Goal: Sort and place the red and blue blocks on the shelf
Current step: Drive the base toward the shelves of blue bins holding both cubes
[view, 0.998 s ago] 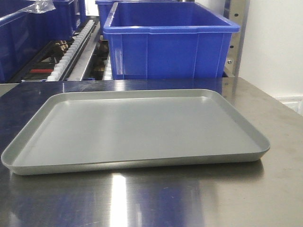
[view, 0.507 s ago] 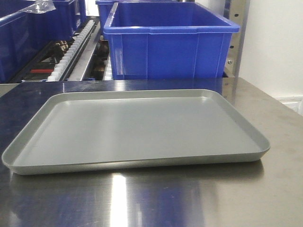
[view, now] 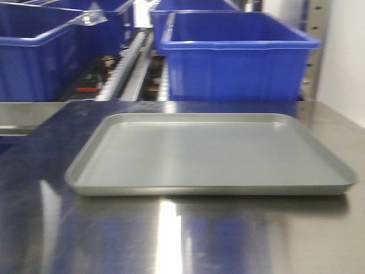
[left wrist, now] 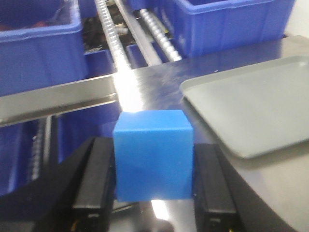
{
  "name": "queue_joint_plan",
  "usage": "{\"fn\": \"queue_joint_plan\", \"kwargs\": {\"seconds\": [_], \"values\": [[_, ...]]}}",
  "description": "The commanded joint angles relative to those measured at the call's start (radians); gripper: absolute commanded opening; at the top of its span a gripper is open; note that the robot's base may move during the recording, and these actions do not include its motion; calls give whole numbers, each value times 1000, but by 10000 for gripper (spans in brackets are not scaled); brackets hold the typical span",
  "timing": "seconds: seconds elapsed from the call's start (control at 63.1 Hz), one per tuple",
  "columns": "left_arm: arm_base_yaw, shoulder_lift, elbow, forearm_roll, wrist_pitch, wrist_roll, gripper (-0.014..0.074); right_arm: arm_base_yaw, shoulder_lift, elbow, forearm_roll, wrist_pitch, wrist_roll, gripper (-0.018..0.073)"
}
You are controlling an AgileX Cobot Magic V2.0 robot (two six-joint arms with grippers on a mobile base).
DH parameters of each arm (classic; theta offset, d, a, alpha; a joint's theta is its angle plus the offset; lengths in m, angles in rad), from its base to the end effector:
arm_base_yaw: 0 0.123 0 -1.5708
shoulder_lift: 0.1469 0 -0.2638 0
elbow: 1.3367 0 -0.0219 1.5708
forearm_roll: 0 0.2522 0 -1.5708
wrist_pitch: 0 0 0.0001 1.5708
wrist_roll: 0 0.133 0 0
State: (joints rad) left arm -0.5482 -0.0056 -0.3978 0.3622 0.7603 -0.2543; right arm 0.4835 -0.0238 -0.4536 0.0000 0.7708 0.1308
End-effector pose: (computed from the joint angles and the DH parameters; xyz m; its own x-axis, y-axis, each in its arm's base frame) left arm 0.0821 -0.0120 0.2680 -0.1956 0.1350 -0.9713 0.3055 0.9496 0.0704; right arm 0.0617 0.0324 0.2815 -0.2404 0.0211 -0.9705 -0.4373 0.8902 0.1277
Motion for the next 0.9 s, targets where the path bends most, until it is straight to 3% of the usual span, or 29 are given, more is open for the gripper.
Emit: {"fn": "queue_joint_plan", "kwargs": {"seconds": [0.0,0.887], "values": [[-3,-17,-26,10,-86,-4,281,-3,-2,-24,0,-92,-11,287],[-3,-17,-26,12,-86,-4,281,-3,-2,-24,0,-93,-11,287]]}}
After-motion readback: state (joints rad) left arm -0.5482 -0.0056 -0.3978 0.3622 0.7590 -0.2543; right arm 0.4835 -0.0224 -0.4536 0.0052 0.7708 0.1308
